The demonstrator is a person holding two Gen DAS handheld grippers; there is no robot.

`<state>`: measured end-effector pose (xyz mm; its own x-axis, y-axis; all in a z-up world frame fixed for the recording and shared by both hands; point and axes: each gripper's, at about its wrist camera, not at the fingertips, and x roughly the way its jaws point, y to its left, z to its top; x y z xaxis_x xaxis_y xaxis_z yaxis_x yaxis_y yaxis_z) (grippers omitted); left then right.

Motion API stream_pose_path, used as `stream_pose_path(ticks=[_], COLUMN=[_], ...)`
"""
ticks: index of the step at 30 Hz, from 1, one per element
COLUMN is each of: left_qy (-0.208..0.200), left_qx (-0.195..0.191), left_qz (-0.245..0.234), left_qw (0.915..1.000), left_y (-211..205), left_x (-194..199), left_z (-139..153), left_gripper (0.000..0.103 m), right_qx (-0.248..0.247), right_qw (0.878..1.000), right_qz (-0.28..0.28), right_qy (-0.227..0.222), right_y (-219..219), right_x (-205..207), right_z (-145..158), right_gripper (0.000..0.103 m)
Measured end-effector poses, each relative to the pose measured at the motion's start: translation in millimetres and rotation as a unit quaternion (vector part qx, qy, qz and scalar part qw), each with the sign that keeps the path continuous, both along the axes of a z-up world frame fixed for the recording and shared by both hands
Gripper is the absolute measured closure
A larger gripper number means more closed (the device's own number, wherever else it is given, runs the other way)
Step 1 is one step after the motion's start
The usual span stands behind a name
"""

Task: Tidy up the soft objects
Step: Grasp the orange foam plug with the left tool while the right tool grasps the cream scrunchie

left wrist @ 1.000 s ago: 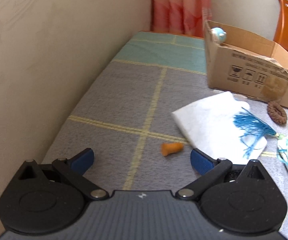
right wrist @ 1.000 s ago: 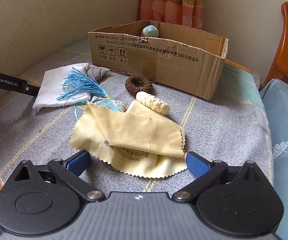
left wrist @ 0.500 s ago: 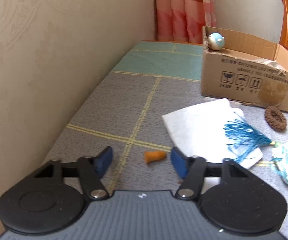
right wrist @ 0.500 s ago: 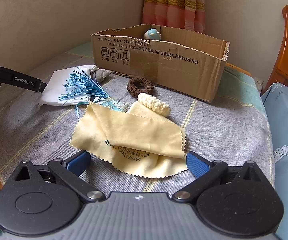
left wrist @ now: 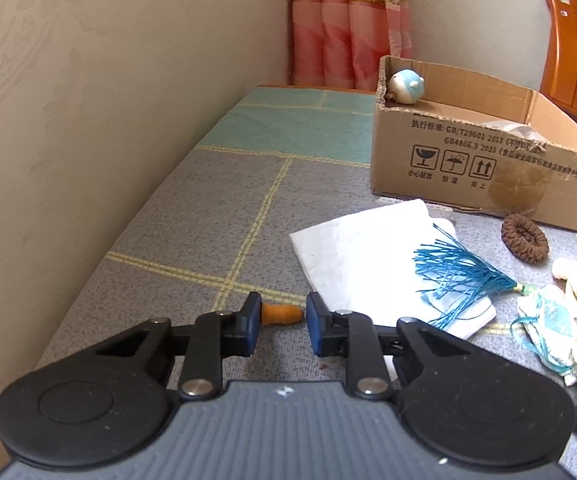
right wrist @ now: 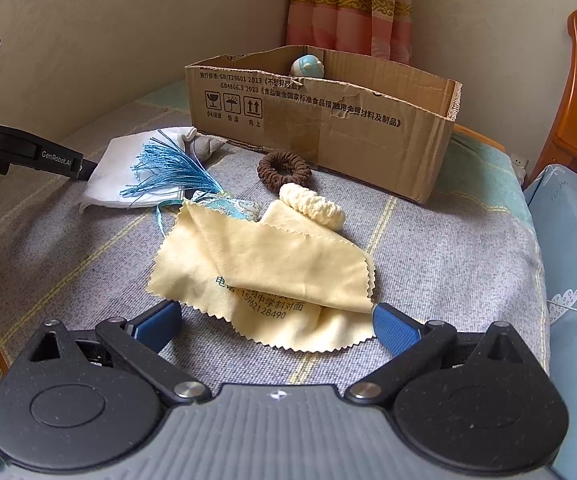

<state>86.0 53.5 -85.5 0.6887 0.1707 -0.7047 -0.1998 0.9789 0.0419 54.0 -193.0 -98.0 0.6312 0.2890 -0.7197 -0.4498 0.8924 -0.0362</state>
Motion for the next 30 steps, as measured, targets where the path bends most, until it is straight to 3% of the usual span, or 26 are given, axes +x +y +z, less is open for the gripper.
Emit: stream_pose_path(ticks=[13, 17, 21, 30], left_qy=[-0.003, -0.003, -0.003, -0.005], left_qx=[0.025, 0.023, 0.020, 0.008], left_qz=[-0.065, -0.070, -0.070, -0.069], left_qw=[0.9976, 0.9973, 0.9973, 0.9976], left_y=[3, 5, 5, 8], left_x=[-6, -8, -8, -8], left_z=[0, 0, 0, -1], left_gripper=[0.082, 0.082, 0.083, 0.083], right_qx=[0.002, 0.001, 0.033, 0.050], right_qw=[1.000, 1.000, 0.999, 0.998], right_qz=[-0.001, -0.001, 0.003, -0.021], right_qy=[0.005, 0.010, 0.014, -0.022], right_y=[-1, -1, -5, -13], right_x=[0, 1, 2, 18], right_z=[0, 2, 12, 34], right_gripper=[0.000, 0.000, 0.000, 0.000])
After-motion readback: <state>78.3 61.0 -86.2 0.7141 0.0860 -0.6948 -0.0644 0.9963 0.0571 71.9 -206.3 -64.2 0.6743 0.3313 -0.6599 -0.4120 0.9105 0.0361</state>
